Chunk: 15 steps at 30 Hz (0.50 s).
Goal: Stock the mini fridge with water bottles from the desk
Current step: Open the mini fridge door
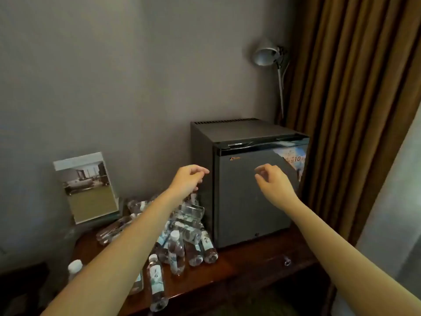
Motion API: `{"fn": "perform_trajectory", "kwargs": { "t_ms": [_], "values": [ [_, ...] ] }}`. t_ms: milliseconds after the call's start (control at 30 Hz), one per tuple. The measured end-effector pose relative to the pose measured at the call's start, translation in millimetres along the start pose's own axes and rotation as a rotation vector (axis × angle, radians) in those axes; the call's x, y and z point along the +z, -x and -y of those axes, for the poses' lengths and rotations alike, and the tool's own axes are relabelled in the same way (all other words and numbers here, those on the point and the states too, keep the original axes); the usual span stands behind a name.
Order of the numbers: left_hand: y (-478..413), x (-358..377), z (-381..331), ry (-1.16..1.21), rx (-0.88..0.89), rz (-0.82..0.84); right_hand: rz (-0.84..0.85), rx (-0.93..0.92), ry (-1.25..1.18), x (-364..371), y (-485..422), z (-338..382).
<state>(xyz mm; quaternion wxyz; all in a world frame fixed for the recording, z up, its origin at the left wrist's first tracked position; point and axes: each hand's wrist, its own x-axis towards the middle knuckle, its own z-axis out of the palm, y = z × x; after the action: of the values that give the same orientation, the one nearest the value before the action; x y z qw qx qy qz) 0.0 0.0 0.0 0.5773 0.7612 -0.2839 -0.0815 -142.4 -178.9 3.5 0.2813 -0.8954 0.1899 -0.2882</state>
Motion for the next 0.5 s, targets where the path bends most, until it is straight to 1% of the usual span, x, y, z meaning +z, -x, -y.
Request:
{"fn": "perform_trajectory", "kwargs": {
  "t_ms": [100, 133, 267, 367, 433, 500],
  "values": [
    [-55, 5, 10, -0.068, 0.063, -0.018, -0.001, -0.025, 0.131, 26, -40, 0],
    [-70, 6, 13, -0.103, 0.087, -0.011, 0.023, -0.024, 0.16, 33, -50, 3],
    [-126, 7, 20, -0.235, 0.328, -0.017, -0.031, -0.081, 0.258, 55, -96, 5],
    [-150, 7, 31, -0.426, 0.527, 0.017, -0.1, -0.143, 0.305, 72, -121, 4],
    [-157, 8, 37, -0.53, 0.601, 0.075, -0.104, -0.162, 0.332, 84, -132, 5],
    [-161, 8, 41, -0.539, 0.641, 0.098, -0.109, -0.16, 0.336, 97, -139, 5]
  ]
}}
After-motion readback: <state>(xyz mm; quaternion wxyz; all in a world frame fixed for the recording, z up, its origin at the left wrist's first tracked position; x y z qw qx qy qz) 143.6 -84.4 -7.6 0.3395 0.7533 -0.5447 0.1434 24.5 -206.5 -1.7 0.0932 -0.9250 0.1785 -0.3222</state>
